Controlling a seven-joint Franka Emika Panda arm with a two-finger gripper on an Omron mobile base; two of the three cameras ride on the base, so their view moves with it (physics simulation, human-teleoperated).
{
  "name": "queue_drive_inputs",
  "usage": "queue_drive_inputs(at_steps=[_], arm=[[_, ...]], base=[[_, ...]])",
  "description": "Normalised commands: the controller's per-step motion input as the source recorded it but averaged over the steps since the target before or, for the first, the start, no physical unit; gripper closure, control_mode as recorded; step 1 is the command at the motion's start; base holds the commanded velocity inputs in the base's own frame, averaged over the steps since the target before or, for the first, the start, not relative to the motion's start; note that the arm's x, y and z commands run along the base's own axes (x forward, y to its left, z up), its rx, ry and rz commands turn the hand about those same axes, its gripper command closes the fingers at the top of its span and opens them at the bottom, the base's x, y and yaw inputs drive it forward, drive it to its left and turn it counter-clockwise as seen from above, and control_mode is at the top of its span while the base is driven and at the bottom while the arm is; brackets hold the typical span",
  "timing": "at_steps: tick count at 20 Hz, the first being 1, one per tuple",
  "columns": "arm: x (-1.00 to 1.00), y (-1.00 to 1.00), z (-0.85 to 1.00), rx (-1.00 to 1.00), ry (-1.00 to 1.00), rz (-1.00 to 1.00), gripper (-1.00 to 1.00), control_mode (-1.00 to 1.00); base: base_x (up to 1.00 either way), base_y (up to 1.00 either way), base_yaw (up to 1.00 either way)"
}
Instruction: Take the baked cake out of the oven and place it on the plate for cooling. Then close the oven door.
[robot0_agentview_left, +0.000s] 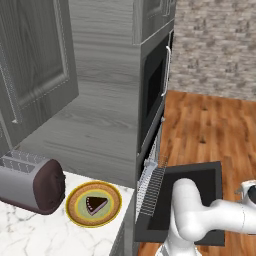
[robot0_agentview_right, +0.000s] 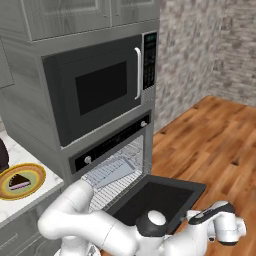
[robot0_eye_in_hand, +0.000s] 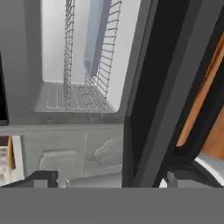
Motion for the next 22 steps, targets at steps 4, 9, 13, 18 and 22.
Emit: queue_drive_inputs(at_steps=[4,9,13,18,22], arm=[[-0.11,0.00,-0.29,0.08,-0.34,0.12,-1.00,-1.00],[0.00,0.00,-0.47,0.05,-0.11,0.01,-1.00,-1.00],[0.06,0.02,-0.61,0.05,-0.01,0.00,-1.00,-1.00],[0.22,0.00,-0.67,0.07,0.00,0.00,-1.00,-1.00],[0.30,0.06,-0.72,0.10,0.03,0.00,-1.00,-1.00]], base=[[0.00,0.00,0.00],[0.00,0.00,0.00],[0.00,0.00,0.00],[0.00,0.00,0.00],[0.00,0.00,0.00]])
